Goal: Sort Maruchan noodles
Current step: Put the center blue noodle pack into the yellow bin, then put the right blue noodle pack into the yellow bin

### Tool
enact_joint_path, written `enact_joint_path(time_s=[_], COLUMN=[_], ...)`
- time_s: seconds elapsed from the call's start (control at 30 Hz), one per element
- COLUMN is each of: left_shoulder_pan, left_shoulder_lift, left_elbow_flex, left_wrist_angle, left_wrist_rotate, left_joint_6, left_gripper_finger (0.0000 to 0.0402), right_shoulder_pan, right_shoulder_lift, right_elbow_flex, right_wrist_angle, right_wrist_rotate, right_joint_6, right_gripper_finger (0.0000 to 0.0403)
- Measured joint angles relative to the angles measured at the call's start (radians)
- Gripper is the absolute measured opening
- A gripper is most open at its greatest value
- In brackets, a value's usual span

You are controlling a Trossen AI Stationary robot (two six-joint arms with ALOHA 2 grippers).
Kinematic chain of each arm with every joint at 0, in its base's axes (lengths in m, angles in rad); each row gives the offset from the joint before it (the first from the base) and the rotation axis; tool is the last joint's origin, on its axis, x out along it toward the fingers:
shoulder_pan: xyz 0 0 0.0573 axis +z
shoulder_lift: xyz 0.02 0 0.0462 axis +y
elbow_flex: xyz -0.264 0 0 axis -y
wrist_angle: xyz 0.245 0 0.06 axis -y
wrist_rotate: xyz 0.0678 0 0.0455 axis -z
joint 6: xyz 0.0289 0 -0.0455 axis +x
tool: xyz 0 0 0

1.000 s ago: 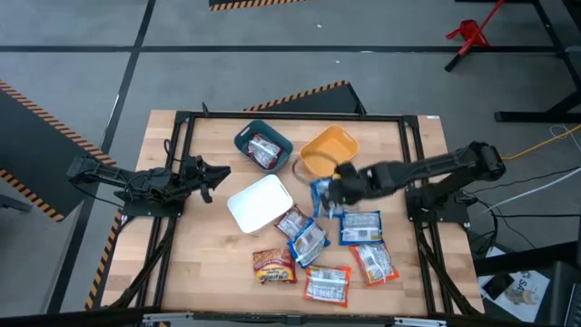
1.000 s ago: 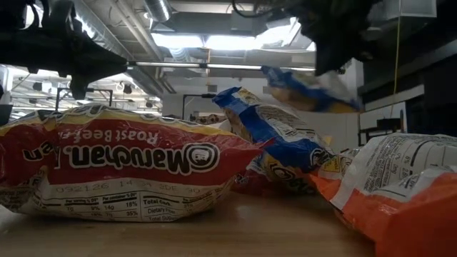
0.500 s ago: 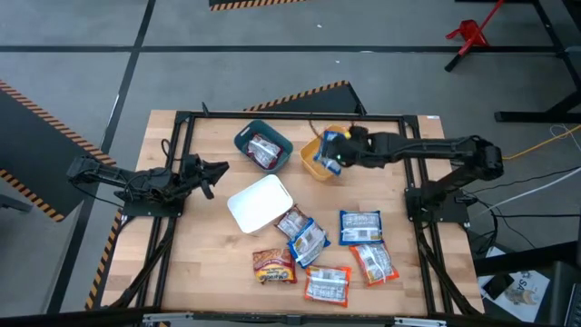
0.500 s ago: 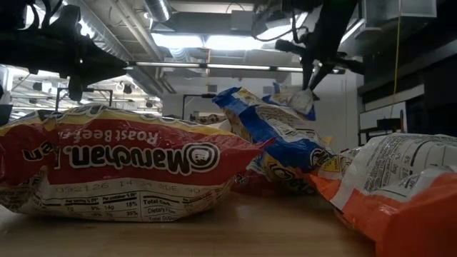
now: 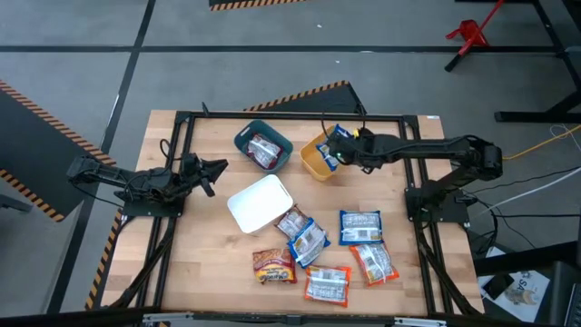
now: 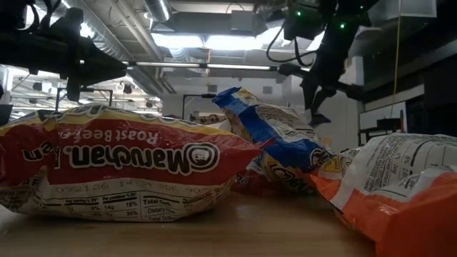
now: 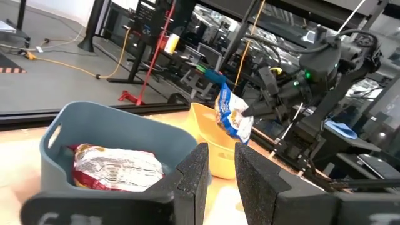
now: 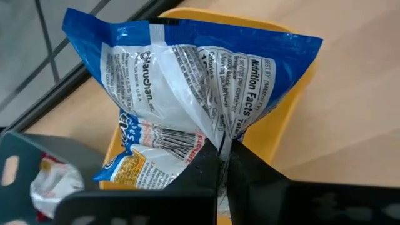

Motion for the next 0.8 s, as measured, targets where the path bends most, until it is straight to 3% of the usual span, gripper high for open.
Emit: enact_joint_path(time_s=[0.33,0.63,0.7,0.8], left_shoulder_pan=[0.0,0.0,0.0,0.0], left_shoulder_lift=[0.0,0.0,0.0,0.0], left_elbow_flex=[0.0,0.0,0.0,0.0], left_wrist_angle=[-0.001,-0.005,-0.007,-0.007], left_wrist_rotate=[-0.036,-0.048,-0.048,-0.048], left_joint_6=[0.0,0.0,0.0,0.0], left_gripper_finger=[0.0073,0.0073,0.0073,0.0073], right_shoulder_pan=[-0.007,-0.007,-0.007,-0.006], right_shoulder_lift=[0.0,0.001,0.001,-0.028], right_elbow_flex=[-0.066,-0.071,-0.071,-0.071], right_wrist_angle=[0.105,0.11,0.129,0.193], right_wrist_rotate=[-0.015,0.032,0.045,0.017], right_joint_6=[0.023,0.017,-0.035,-0.263], right_gripper_finger=[0.0011,0.0097,0.0121,0.0155])
